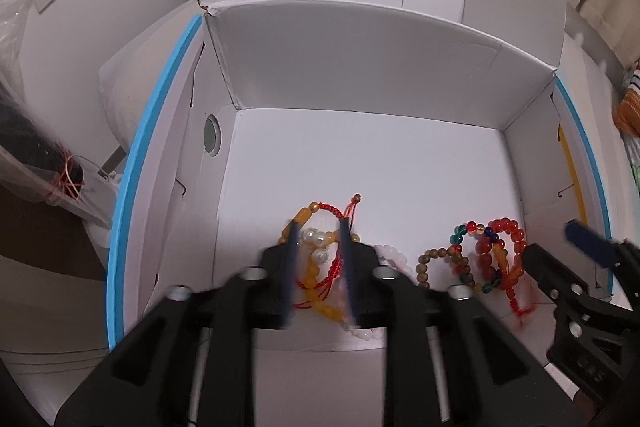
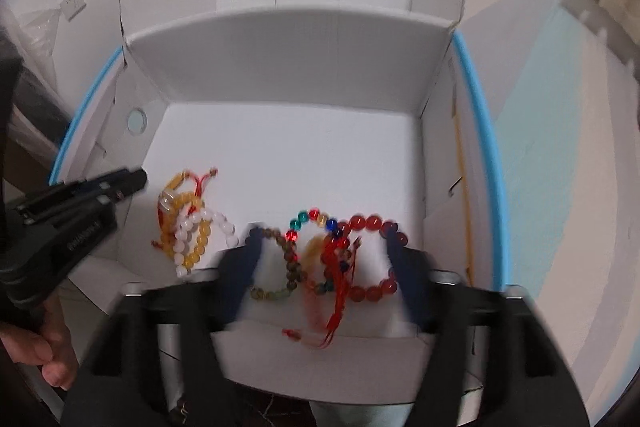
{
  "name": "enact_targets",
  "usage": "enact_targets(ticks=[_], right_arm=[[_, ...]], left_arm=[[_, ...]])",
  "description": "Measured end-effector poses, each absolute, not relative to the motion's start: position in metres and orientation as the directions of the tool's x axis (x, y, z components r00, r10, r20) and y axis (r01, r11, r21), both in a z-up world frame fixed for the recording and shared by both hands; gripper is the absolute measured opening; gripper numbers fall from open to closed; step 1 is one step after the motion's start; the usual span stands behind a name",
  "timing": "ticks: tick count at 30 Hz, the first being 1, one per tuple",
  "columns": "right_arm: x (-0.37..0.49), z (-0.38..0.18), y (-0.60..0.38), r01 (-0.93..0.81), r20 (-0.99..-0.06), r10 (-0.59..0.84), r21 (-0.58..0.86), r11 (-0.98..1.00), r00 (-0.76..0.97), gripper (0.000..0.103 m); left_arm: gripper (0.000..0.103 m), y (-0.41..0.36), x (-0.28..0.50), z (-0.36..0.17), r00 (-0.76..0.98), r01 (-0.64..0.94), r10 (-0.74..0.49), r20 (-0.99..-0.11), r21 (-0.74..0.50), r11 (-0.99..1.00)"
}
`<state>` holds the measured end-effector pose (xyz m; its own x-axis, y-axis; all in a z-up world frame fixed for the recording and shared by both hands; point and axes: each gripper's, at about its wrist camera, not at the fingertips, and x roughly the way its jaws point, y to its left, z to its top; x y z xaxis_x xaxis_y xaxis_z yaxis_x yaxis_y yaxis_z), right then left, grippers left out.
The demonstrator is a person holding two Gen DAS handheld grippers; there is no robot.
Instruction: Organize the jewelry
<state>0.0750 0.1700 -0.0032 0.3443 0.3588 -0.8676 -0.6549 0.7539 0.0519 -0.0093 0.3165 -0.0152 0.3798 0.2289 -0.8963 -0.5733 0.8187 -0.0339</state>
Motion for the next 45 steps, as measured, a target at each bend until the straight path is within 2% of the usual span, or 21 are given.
enact_targets(ticks=[1,3,4,5,6,8,9,11,21,26,45], right_arm=[[0.074,-0.001,0.169,-0.659,-0.864,0.363,0.05,0.75,0.348,0.067],[0.071,0.007,0.165,-0.66,-0.848,0.389,0.063,0.749,0.36,0.08],[0.069,0.009,0.162,-0.657,-0.839,0.398,0.066,0.751,0.371,0.082],[0.066,0.012,0.159,-0.656,-0.83,0.406,0.066,0.752,0.382,0.083],[0.065,0.014,0.158,-0.659,-0.827,0.409,0.064,0.749,0.385,0.085],[0.058,0.02,0.153,-0.658,-0.813,0.422,0.064,0.75,0.402,0.088],[0.056,0.023,0.152,-0.656,-0.806,0.428,0.066,0.752,0.409,0.089],[0.048,0.03,0.147,-0.655,-0.789,0.445,0.072,0.752,0.424,0.09],[0.012,0.05,0.116,-0.625,-0.737,0.471,0.084,0.776,0.485,0.094],[-0.005,0.051,0.103,-0.613,-0.733,0.458,0.071,0.787,0.503,0.095],[-0.051,0.045,0.08,-0.596,-0.73,0.447,0.068,0.8,0.517,0.095]], left_arm=[[0.047,0.315,-0.01,-0.013,0.388,-0.574,0.235,-0.891,-0.034,0.818],[0.061,0.309,-0.014,-0.004,0.413,-0.571,0.274,-0.869,-0.012,0.821],[0.065,0.307,-0.015,-0.001,0.418,-0.567,0.287,-0.862,0.0,0.824],[0.077,0.303,-0.017,0.003,0.425,-0.565,0.306,-0.852,0.015,0.825],[0.082,0.299,-0.02,0.007,0.436,-0.565,0.318,-0.842,0.019,0.825],[0.084,0.293,-0.025,0.015,0.461,-0.554,0.327,-0.825,0.019,0.832],[0.09,0.291,-0.028,0.018,0.467,-0.551,0.328,-0.821,0.021,0.834],[0.096,0.286,-0.036,0.025,0.487,-0.55,0.337,-0.806,0.016,0.835],[0.097,0.268,-0.07,0.041,0.532,-0.527,0.324,-0.782,-0.006,0.85],[0.097,0.267,-0.09,0.048,0.551,-0.528,0.306,-0.776,-0.041,0.848],[0.097,0.236,-0.149,0.042,0.565,-0.512,0.312,-0.764,-0.028,0.859]])
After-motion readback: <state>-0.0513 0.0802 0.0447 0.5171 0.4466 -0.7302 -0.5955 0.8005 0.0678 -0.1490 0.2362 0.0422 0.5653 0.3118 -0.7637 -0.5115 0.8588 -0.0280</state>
